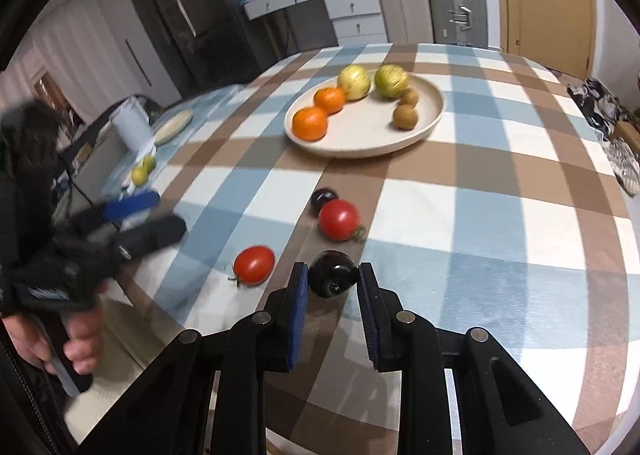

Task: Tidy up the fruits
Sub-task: 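Grasp a dark plum with the right gripper while the left gripper grasps a red tomato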

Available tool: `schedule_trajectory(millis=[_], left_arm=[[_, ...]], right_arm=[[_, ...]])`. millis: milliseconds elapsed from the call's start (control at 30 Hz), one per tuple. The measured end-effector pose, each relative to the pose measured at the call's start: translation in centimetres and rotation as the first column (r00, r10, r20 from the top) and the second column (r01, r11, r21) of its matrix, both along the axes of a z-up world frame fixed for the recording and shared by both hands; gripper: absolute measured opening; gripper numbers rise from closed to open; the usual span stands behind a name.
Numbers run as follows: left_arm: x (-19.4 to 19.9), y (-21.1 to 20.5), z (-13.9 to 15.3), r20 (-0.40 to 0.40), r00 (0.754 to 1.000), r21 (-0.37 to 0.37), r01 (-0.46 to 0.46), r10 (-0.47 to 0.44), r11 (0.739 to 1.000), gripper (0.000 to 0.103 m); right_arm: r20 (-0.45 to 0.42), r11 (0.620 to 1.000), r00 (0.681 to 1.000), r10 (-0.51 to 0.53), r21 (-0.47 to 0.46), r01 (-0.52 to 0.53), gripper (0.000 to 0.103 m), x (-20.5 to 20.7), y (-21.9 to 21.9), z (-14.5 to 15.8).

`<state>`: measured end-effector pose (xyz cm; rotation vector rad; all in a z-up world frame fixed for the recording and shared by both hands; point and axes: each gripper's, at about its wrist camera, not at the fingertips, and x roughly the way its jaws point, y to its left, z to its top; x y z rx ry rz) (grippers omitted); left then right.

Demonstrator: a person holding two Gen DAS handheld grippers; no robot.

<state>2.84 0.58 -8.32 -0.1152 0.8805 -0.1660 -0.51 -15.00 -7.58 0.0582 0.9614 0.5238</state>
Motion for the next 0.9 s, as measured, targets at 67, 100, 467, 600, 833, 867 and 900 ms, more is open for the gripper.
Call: schedule_trajectory(millis=[67,100,467,600,833,867,900], left_arm=[[0.2,-0.6,-0.7,-0.02,1.0,0.018,0.013,-0.013,1.0,0.102],[0.3,-0.8,-0.9,-0.026,0.999,0.024,0.019,-0.018,1.0,0.102],[1.3,-3.7,-4.0,-0.106,0.992,0.122,0.08,-0.067,0.989,0.102],[1.9,-3.9,-4.7,-0.125,0.989,0.109,0.087,-0.073,0.99,0.097],[2.1,-4.3,-5.2,-0.131,0.985,0.095,0.128,-0.115,0.987,0.052],[2.1,-4.3,-5.2,-0.129,0.984,0.088,0.133,-0.121,0.987,0.049],[2.1,-4.2,-5.2,-0.127,0.983,0.078,0.141,-0.13,0.987,0.039]], right_arm=[[0.014,1.0,1.0,-0.014,0.011,0.014,0.025,0.1,-0.6,0.5],[0.019,1.0,1.0,-0.018,0.017,0.017,0.025,0.0,-0.9,0.7],[0.058,0.998,0.998,-0.027,0.061,0.023,0.025,-0.8,-1.8,2.5],[0.059,0.998,0.998,-0.018,0.065,0.014,0.025,-0.9,-1.7,2.6],[0.069,0.996,0.997,-0.023,0.087,0.017,0.025,-1.2,-2.2,3.0],[0.069,0.996,0.997,-0.025,0.089,0.018,0.025,-1.2,-2.2,3.1],[0.069,0.996,0.997,-0.026,0.092,0.019,0.025,-1.2,-2.3,3.1]])
